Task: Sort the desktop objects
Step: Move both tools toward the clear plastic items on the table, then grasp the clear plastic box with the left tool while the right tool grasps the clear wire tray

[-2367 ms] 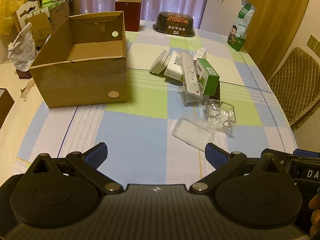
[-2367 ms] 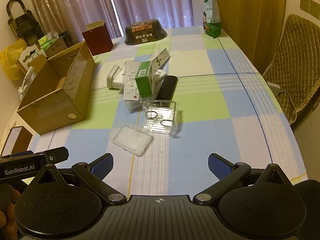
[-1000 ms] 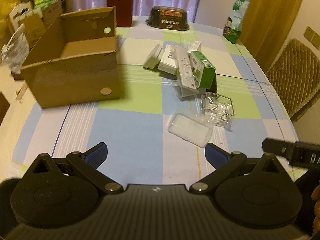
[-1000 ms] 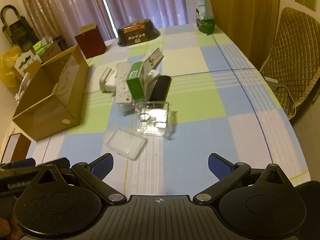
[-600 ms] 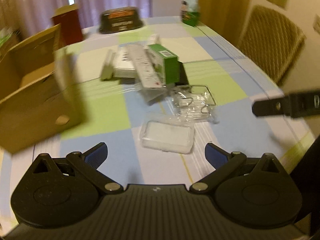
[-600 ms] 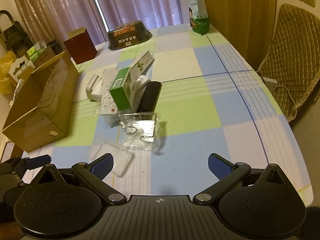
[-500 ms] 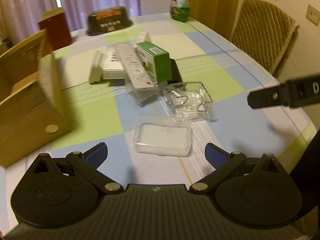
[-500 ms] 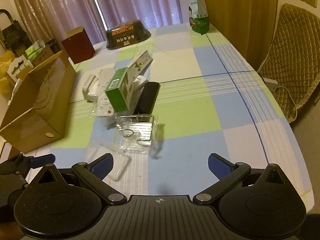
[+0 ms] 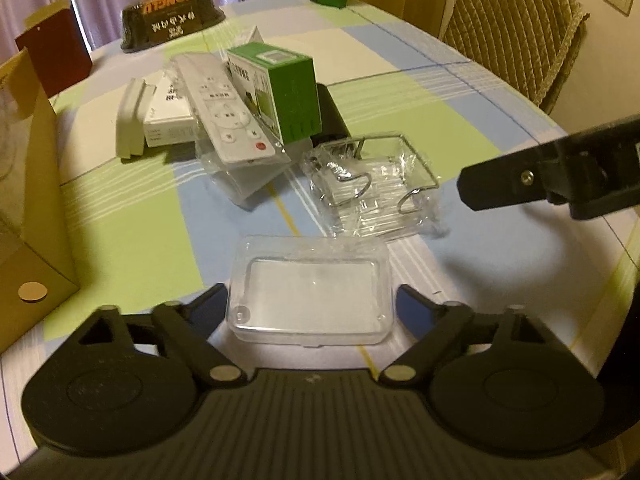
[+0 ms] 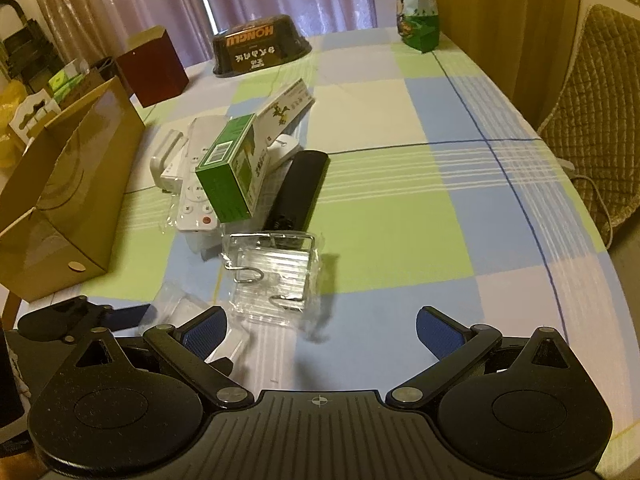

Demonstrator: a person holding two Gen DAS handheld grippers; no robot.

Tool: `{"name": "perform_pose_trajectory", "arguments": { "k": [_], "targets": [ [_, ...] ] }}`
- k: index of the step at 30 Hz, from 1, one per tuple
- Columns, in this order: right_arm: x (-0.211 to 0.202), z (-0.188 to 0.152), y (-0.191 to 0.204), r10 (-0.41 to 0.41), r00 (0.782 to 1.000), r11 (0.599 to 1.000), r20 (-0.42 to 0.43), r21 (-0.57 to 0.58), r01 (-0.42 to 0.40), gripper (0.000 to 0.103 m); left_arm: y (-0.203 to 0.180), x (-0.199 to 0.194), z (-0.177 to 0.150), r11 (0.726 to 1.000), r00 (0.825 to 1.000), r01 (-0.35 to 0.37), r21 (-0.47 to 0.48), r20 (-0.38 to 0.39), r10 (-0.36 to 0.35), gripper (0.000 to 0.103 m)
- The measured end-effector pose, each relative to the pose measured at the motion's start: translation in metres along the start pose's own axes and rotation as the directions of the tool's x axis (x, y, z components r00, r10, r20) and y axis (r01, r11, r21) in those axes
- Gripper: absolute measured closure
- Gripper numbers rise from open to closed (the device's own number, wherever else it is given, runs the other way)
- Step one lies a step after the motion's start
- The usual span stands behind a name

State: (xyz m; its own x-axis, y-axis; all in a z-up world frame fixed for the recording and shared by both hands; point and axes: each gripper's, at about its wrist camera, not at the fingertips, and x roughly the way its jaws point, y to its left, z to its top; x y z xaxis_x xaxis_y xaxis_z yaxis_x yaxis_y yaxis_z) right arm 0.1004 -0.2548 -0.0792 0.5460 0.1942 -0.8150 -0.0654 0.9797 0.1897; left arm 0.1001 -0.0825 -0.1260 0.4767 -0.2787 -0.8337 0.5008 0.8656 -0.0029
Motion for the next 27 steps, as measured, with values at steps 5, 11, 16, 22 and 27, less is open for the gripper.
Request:
{"name": "perform_pose_trajectory", "arguments": {
  "k": [5, 11, 16, 22, 27],
  "targets": [
    [0.013, 0.009, 0.008, 0.017, 1.0, 1.0, -0.004, -0.023, -0.017, 0.0, 0.004, -0.005, -0.004, 1.0, 1.0, -0.009, -0.006, 0.013, 0.009, 0.021],
    [0.04, 0.017, 0.023, 0.049, 0.999, 0.998, -0.009, -0.029, -0.049, 0.0, 0.019, -0.022, -0.011, 0.997, 0.997, -0.071, -0.034, 0.022, 0.072, 0.021],
    [0.059, 0.025, 0.031, 0.057, 0.998, 0.998, -0.005, -0.018, -0.057, 0.0, 0.03, -0.025, -0.014, 0.995, 0.997, -0.073, -0.067, 0.02, 0.075, 0.021],
    [0.074, 0.031, 0.034, 0.037, 0.999, 0.999, -0.011, -0.014, -0.037, 0.0, 0.039, -0.026, -0.017, 0.993, 0.997, -0.072, -0.094, 0.018, 0.074, 0.021],
    [0.079, 0.032, 0.033, 0.005, 1.0, 1.0, -0.013, -0.013, -0.005, 0.0, 0.04, -0.026, -0.019, 0.993, 0.997, -0.068, -0.097, 0.012, 0.07, 0.021]
  ]
}}
